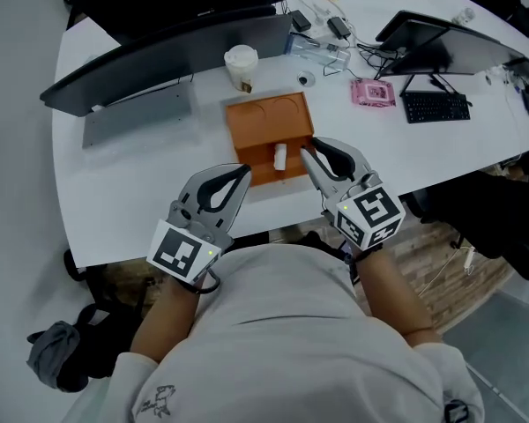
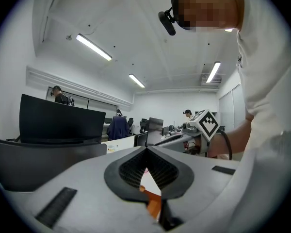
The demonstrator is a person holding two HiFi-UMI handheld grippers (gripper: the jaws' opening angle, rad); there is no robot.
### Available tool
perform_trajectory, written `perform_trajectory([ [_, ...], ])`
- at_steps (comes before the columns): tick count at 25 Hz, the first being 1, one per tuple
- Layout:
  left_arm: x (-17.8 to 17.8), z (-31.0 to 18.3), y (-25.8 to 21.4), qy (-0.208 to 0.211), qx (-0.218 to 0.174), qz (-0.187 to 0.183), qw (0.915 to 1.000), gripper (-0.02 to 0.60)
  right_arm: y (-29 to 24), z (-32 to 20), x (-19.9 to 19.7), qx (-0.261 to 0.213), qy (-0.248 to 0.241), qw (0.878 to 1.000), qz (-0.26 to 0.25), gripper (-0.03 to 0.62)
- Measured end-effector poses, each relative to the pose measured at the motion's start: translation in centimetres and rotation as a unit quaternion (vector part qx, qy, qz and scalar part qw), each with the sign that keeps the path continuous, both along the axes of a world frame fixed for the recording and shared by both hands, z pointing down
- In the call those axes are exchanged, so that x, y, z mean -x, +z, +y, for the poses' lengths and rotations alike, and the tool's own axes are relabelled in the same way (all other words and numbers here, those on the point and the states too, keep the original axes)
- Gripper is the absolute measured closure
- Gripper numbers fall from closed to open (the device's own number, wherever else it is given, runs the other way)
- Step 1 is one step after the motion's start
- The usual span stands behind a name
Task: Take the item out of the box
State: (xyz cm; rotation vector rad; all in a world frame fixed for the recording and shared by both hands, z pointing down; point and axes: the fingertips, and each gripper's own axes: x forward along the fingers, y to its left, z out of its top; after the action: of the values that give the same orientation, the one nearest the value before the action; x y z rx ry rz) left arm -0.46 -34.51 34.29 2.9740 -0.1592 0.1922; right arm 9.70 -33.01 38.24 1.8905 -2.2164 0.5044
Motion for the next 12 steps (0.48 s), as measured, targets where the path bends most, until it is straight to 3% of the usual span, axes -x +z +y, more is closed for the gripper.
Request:
perform_trajectory([
  [6,-0.6,-2.1,2.7,0.016,0.018,-0.008,0.9997,0.583,5.0,-2.0,-0.4,0.061,0.017,0.997,-0.048,0.47],
  [12,-1.3,-3.9,7.0,0.021,0.045,-0.024,0.9985,0.583,10.8,-3.5,-0.7,0.118,0.039,0.986,-0.11,0.442],
])
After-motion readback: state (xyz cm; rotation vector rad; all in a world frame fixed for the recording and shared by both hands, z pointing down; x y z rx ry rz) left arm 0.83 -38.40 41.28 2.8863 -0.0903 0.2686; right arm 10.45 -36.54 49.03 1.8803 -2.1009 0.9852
